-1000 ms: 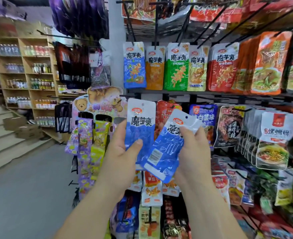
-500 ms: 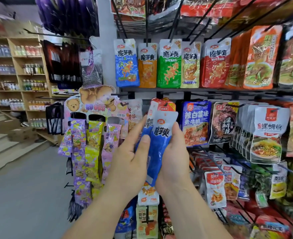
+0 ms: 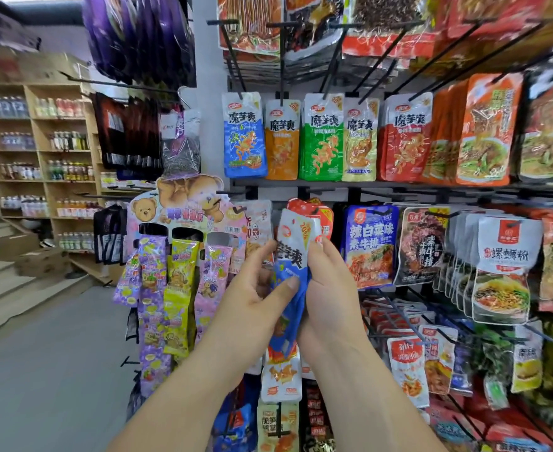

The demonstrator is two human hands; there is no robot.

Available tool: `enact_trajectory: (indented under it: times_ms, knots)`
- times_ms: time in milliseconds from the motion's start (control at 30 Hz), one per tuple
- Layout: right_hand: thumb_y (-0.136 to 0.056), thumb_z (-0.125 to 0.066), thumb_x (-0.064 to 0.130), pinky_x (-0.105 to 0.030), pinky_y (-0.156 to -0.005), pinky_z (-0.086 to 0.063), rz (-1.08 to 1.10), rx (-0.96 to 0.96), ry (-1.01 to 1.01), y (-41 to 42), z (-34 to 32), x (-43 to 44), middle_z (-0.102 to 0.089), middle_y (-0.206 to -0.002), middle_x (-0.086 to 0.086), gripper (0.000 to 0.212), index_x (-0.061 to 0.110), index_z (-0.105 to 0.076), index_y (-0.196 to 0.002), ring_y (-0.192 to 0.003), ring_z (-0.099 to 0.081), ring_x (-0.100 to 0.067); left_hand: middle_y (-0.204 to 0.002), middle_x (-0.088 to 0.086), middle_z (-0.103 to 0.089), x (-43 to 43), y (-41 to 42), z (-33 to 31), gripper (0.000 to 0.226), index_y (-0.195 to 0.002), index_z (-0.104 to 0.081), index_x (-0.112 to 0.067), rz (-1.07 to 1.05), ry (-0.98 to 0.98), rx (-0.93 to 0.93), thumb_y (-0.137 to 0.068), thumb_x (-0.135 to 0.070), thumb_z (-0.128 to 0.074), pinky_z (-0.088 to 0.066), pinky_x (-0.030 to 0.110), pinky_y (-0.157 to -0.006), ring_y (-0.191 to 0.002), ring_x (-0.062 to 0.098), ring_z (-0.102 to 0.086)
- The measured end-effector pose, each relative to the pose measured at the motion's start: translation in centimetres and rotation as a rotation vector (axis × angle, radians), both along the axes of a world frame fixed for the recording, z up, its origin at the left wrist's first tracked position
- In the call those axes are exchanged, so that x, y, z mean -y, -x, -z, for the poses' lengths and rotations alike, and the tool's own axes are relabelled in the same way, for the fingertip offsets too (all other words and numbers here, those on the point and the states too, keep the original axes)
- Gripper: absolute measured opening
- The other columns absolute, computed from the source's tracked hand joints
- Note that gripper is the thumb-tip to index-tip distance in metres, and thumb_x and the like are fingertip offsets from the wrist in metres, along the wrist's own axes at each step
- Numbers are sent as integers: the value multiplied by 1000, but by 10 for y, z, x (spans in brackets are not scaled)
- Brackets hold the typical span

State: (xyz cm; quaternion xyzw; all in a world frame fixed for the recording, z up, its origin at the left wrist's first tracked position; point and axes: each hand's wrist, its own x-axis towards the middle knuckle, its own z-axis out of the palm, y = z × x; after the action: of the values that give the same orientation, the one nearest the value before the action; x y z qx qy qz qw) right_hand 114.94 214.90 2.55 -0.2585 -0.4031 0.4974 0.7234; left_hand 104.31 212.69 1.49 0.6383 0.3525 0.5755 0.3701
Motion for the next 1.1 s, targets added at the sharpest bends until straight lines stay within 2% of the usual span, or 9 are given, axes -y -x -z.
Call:
enact_trajectory:
  times_ms: [67, 133, 333, 400, 500, 633, 833, 1000, 1100]
  knots:
    - [-105, -60, 28, -35, -73, -65, 71, 83, -42, -3, -5, -4, -71, -116, -21, 35, 1, -60, -126, -93, -74, -23, -111, -18, -75, -4, 3, -2, 34, -119, -55, -47, -15, 31, 55, -100, -20, -66, -59, 22, -80, -100, 0, -72]
    - [-107, -57, 21, -19, -55, -55, 95, 145, -53, -6, -15, -4, -73, -93, -12, 27, -4, -62, -115, -68, -69, -6, -109, -6, -78, -7, 6, -7, 25, -115, -62, -31, -17, 45, 130, -98, -14, -67, -60, 35, -83, -100, 13, -76]
    - [-106, -42, 53, -15, -37, -37, 48, 36, 6, -6, -61, 0, -52, -46, 13, 50, 10, -67, -111, -37, -49, 1, -92, -2, -76, -25, 30, -44, 22, -110, -63, -23, -131, -101, 183, -96, -8, -71, -58, 38, -74, -82, 18, -71]
    - [-105, -40, 59, -21, -48, -40, 70, 87, 30, -10, -79, -7, -54, -56, 13, 53, 18, -69, -121, -47, -51, -1, -85, -7, -75, -33, 39, -64, 22, -108, -61, -23, -165, -153, 177, -96, -7, -71, -57, 36, -66, -75, 14, -70]
    - [-106, -50, 48, -39, -67, -50, 168, 258, -88, -9, -107, -17, -58, -82, -3, 37, 15, -66, -105, -72, -57, -19, -77, -8, -70, -45, 48, -102, 21, -103, -58, -22, -254, -250, 160, -96, -8, -71, -53, 29, -54, -64, 8, -66]
    - [-101, -59, 43, -41, -64, -33, 291, 414, -360, -10, -152, -29, -46, -82, -7, 54, -8, -44, -96, -72, -40, -22, -86, 5, -65, -66, 56, -151, 15, -95, -56, -21, -348, -269, 178, -98, -26, -70, -55, 41, -59, -72, 23, -63]
    - [-103, -61, 32, -25, -45, -23, 465, 597, -427, -6, -194, -58, -30, -67, 0, 40, 10, -39, -78, -49, -26, -8, -82, 8, -54, -103, 52, -192, 40, -91, -52, -16, -377, -216, 232, -97, -54, -60, -52, 46, -70, -74, 24, -54]
    - [-104, -61, 31, -24, -52, -37, 509, 707, -445, 12, -214, -82, -56, -80, 4, 22, 15, -60, -89, -67, -49, -8, -98, 15, -68, -121, 49, -206, 37, -109, -58, -8, -255, -183, 262, -91, -38, -72, -57, 65, -82, -85, 33, -68]
    - [-102, -62, 32, -30, -57, -38, 540, 727, -451, 18, -213, -101, -60, -84, 5, 19, 19, -63, -89, -72, -53, -8, -115, 19, -74, -127, 50, -210, 18, -118, -61, -13, -189, -213, 249, -101, -10, -64, -62, 59, -83, -97, 39, -75]
